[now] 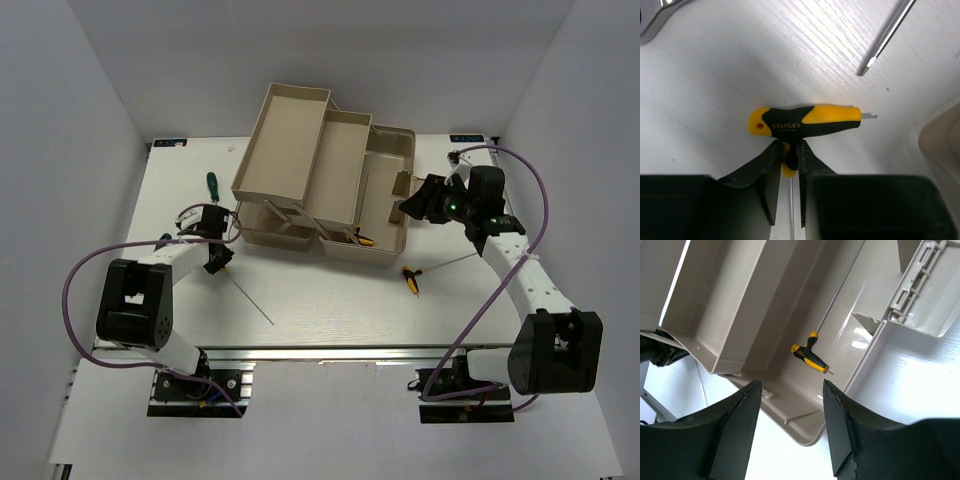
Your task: Sort the tools into containers
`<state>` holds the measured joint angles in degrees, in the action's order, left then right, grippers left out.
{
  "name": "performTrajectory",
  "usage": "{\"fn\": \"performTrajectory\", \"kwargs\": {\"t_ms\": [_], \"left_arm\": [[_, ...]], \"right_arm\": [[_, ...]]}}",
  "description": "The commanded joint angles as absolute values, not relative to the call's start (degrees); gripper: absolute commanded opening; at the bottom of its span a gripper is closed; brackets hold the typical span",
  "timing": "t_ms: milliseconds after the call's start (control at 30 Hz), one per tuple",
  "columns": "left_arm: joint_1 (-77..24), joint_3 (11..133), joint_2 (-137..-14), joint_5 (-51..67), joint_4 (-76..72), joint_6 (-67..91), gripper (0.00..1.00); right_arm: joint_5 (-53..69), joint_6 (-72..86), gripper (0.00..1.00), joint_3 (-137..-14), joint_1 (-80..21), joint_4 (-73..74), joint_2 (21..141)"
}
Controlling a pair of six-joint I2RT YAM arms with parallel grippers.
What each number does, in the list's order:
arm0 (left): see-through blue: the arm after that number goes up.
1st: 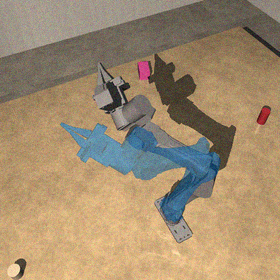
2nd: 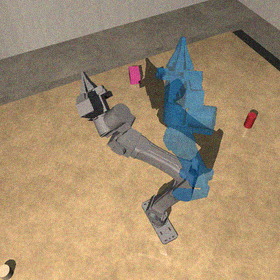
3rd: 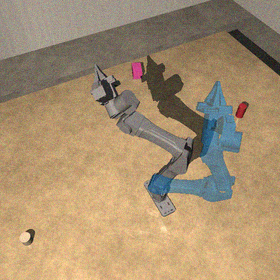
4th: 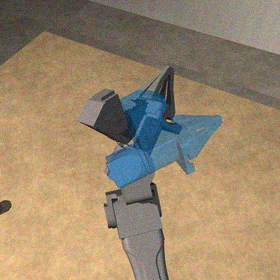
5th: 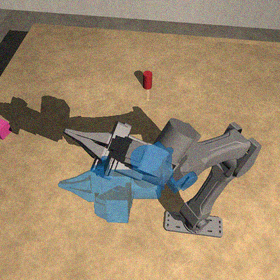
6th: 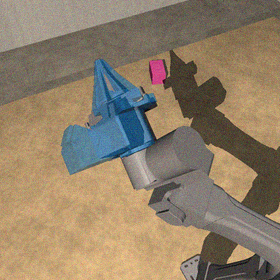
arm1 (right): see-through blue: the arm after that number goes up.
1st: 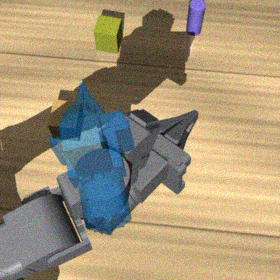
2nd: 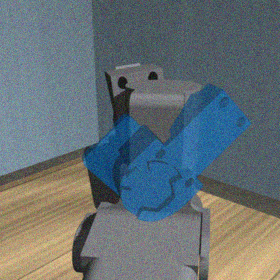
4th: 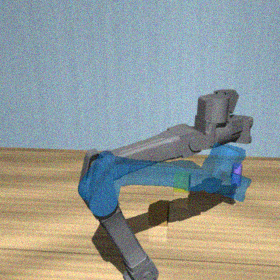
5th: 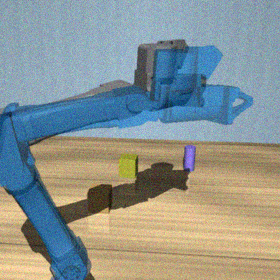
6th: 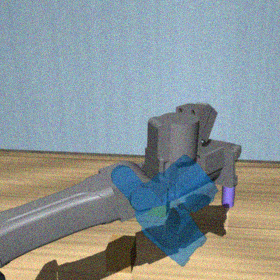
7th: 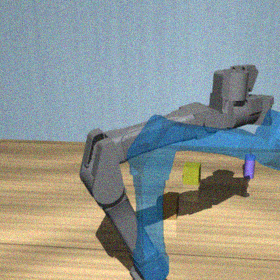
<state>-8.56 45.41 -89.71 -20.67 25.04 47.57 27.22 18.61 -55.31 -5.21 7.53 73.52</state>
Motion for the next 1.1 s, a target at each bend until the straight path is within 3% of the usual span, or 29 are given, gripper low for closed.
{"fn": "performTrajectory", "kwargs": {"t_ms": [0, 167, 233, 267, 300, 367, 733, 767, 833, 867, 900, 933, 1067], "left_arm": [[-8.4, 40.3, -94.1, -18.5, 32.2, 47.1, 0.27], [-8.4, 40.3, -91.9, -14.8, 32.0, 46.6, 0.12], [-8.4, 40.6, -88.7, -13.2, 32.7, 46.2, 0.01], [-8.4, 40.8, -87.2, -12.2, 32.9, 46.1, 0.00], [-8.4, 41.2, -85.4, -10.1, 33.0, 45.3, 0.00], [-8.4, 41.5, -79.1, -7.1, 33.8, 44.4, 0.00], [-8.4, 42.4, -51.4, -0.1, 46.3, 38.4, 0.00], [-8.4, 42.8, -46.1, 2.4, 45.6, 38.2, 0.00], [-8.4, 43.5, -41.5, 6.0, 41.5, 38.7, 0.00], [-8.4, 44.4, -39.7, 9.5, 39.8, 39.3, 0.00], [-8.4, 44.9, -37.8, 11.3, 37.9, 40.6, 0.00], [-8.4, 45.5, -37.8, 13.2, 34.2, 41.5, 0.00], [-8.6, 51.5, -42.3, 23.5, 24.9, 44.4, 0.00]], "right_arm": [[28.0, 18.2, 0.58, -54.4, -4.8, 6.8, 71.2], [28.2, 18.2, 0.58, -53.7, -4.5, 6.9, 70.5], [28.5, 17.4, 0.58, -53.7, -4.3, 7.0, 70.2], [28.6, 16.8, 0.59, -53.8, -4.2, 7.4, 70.1], [28.6, 16.2, 0.76, -53.9, -4.3, 7.6, 69.8], [28.9, 12.9, 0.89, -53.8, -4.2, 8.2, 69.3], [31.4, 0.3, 0.89, -52.4, -3.7, 11.9, 65.7], [32.1, -1.3, 0.87, -52.4, -3.1, 12.0, 65.6], [33.7, -2.8, 0.62, -51.9, -2.4, 12.1, 64.9], [34.3, -3.3, 0.43, -51.7, -1.7, 12.2, 64.7], [34.3, -3.7, 0.05, -51.5, -1.4, 12.4, 64.3], [33.6, -3.9, 0.00, -51.1, -1.2, 12.6, 64.0], [32.3, -5.5, 0.00, -49.8, -0.6, 14.7, 62.1]]}}
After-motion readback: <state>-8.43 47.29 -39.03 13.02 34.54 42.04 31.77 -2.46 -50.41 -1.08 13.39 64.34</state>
